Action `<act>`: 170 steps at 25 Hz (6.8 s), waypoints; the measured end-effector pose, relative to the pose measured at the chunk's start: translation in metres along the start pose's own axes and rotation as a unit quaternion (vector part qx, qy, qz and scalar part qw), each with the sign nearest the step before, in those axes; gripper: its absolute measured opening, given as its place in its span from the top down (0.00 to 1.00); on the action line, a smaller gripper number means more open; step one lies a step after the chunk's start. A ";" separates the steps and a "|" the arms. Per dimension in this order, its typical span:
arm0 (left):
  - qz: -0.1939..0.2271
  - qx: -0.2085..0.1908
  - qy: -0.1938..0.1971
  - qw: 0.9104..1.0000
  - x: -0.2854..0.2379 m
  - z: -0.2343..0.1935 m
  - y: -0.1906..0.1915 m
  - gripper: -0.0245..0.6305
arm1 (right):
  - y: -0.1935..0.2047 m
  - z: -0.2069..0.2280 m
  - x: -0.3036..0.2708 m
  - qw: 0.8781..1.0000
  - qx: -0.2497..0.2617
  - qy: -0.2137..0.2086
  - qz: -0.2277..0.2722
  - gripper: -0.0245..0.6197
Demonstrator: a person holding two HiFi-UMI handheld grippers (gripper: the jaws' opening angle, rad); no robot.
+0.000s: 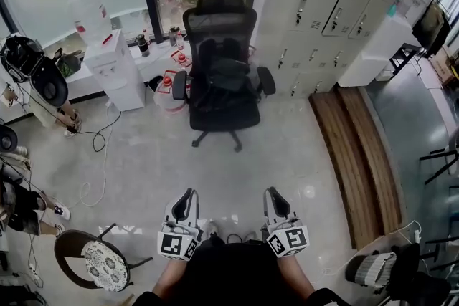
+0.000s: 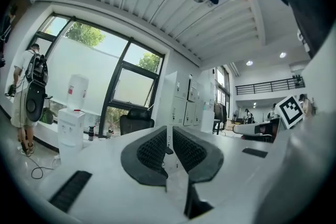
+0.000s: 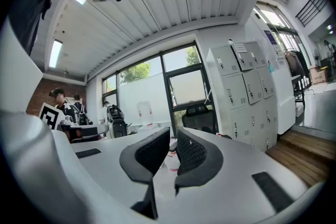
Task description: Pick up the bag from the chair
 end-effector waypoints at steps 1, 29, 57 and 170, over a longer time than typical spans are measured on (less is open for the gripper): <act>-0.002 0.001 0.003 1.000 0.000 -0.006 0.001 0.93 | -0.001 -0.002 -0.003 1.000 -0.002 0.006 0.000 0.93; -0.069 -0.002 0.051 0.996 -0.130 -0.082 0.000 0.65 | -0.006 0.029 -0.162 0.999 -0.012 0.001 -0.045 0.79; -0.113 -0.021 0.067 0.991 -0.406 -0.180 -0.076 0.64 | -0.080 0.153 -0.421 0.994 0.004 -0.033 -0.106 0.79; -0.496 -0.321 0.140 0.795 -0.769 -0.383 0.122 0.56 | 0.110 0.310 -0.817 0.628 0.371 -0.273 -0.627 0.93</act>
Point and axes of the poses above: the fingertips, and each gripper's own axes: x backward along the fingers, z to its right, y out of its underside, the point moved 1 cm from there along x, backward along the fingers, and after that the axes turned 14 degrees about -z, right-handed, at the moved point
